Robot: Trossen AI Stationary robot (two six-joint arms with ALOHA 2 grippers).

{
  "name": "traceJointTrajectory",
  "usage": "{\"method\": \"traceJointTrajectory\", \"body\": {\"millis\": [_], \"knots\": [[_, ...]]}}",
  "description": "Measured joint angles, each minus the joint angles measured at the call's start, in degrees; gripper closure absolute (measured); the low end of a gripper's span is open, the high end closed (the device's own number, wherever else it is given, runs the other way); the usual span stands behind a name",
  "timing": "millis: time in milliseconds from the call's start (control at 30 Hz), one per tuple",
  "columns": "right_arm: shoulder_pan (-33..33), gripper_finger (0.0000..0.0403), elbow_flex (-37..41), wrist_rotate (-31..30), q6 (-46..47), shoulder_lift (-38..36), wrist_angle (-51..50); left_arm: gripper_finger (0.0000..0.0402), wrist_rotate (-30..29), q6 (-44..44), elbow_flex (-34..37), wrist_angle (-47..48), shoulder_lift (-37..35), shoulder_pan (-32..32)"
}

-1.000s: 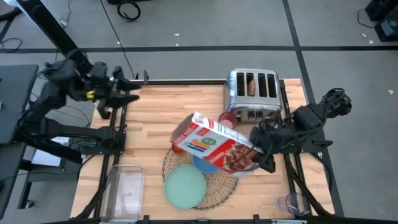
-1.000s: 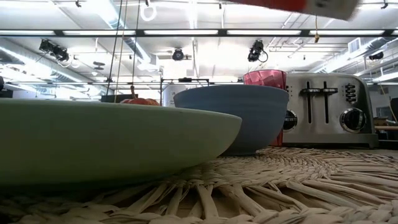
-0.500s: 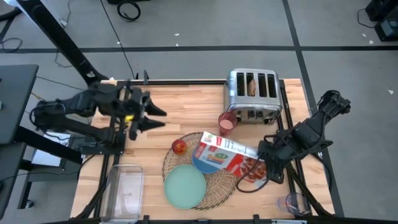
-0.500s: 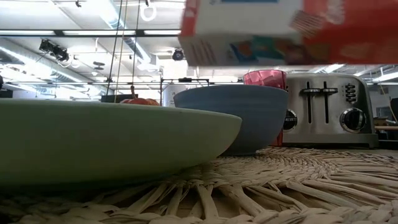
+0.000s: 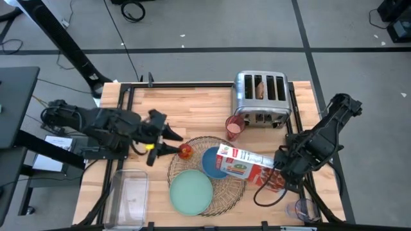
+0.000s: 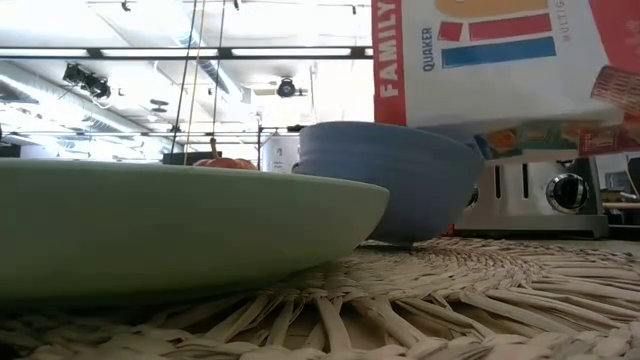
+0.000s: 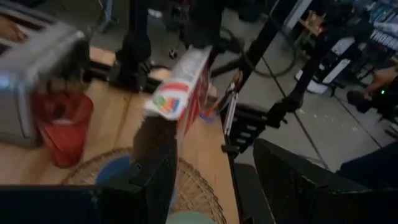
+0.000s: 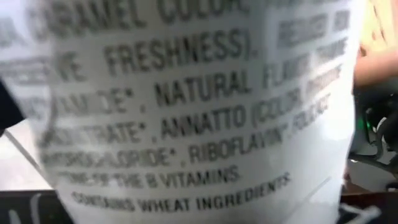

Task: Arrange a breakfast setting
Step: Pour the cereal from the cereal box into the blue bowl

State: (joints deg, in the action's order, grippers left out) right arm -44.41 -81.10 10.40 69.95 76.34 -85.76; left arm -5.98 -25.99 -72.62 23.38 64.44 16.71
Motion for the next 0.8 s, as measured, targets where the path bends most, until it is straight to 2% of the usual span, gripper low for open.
{"method": "traceJointTrajectory", "body": {"millis": [333,700,800], "knots": [[2.4,0.0182,0.0,7.0,-0.5,-0.4,0.7,0.0185,-0.5,-2.1,0.0,0.0,6.1,0.9],[4.8,0.0182,-2.2,7.5,-0.4,-2.0,1.0,0.0185,-0.5,-2.4,0.0,0.4,8.0,0.9],[5.5,0.0182,-2.4,9.9,0.4,-2.5,1.1,0.0185,-1.6,-3.2,0.0,0.5,8.0,0.9]]}}
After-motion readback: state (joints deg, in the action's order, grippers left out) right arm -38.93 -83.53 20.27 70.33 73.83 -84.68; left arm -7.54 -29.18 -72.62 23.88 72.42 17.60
